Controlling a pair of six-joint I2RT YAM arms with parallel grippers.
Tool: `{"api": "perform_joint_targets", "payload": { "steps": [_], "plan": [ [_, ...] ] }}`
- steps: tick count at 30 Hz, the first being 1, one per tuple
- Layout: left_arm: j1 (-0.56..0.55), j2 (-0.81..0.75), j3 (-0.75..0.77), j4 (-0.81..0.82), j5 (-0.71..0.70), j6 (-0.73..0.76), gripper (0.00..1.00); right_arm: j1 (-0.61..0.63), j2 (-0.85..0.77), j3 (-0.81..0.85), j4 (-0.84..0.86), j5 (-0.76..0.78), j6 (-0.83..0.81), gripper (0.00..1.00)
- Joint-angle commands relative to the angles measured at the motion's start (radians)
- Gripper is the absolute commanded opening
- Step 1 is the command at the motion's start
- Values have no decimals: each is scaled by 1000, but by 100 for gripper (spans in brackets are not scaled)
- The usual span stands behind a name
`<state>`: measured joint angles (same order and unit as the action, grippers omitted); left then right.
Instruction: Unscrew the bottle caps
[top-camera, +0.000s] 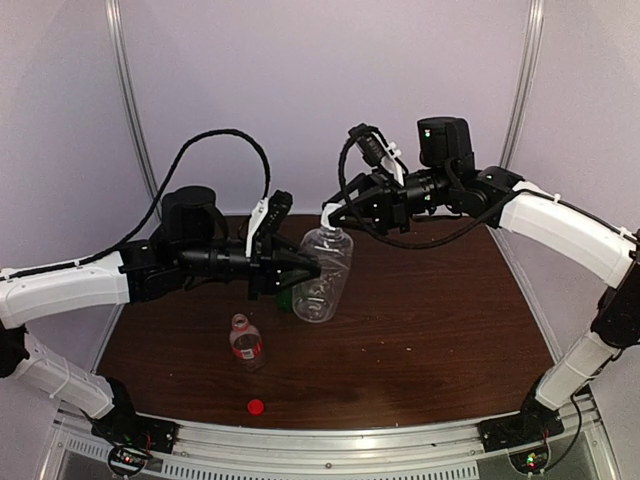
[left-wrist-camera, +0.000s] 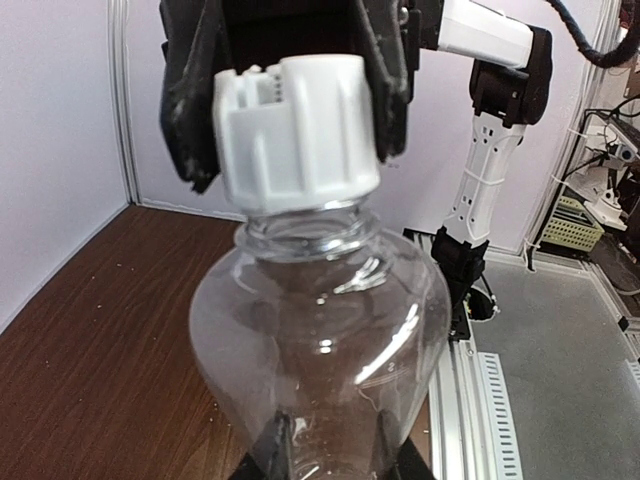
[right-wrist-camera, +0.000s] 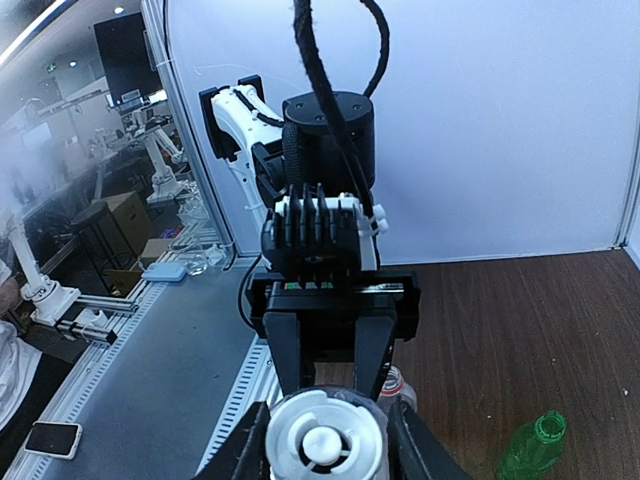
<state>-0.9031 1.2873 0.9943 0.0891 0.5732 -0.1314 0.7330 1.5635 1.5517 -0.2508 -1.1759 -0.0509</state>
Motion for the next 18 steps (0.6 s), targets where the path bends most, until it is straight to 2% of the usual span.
{"api": "perform_joint_targets", "payload": {
  "steps": [1, 6, 18],
  "plan": [
    [-6, -12, 10, 92, 35, 4, 5, 5, -13, -1, -10, 51, 12, 43],
    [-7, 8, 19, 81, -24, 8, 4, 5, -58, -26, 9, 116, 51, 50],
    [-7, 48, 57, 47, -176, 8, 4, 10, -162, -58, 20, 351, 210, 80]
  ]
}}
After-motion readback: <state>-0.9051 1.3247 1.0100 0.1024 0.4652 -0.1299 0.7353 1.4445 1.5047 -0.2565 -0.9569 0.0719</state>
